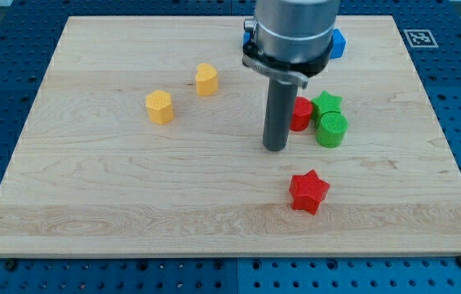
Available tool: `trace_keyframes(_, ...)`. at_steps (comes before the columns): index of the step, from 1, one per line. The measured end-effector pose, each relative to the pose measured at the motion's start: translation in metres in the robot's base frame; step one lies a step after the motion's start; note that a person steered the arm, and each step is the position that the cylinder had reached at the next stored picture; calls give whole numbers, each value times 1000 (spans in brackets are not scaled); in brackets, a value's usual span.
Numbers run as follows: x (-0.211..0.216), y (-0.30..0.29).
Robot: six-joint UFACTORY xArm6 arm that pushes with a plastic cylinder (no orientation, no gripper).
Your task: Move the red star left to the green circle
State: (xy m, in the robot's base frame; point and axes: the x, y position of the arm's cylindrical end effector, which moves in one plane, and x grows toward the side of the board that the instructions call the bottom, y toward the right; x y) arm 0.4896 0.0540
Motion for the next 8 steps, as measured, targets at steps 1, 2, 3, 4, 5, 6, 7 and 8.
trace_keyframes(1,26,-10)
trace_keyframes(2,38,-20)
trace_keyframes(3,78,-21)
trace_keyframes(4,104,-13)
trace_keyframes(5,111,7)
trace_keyframes(6,110,22)
trace_keyframes(7,103,27)
trace_keyframes(8,88,27)
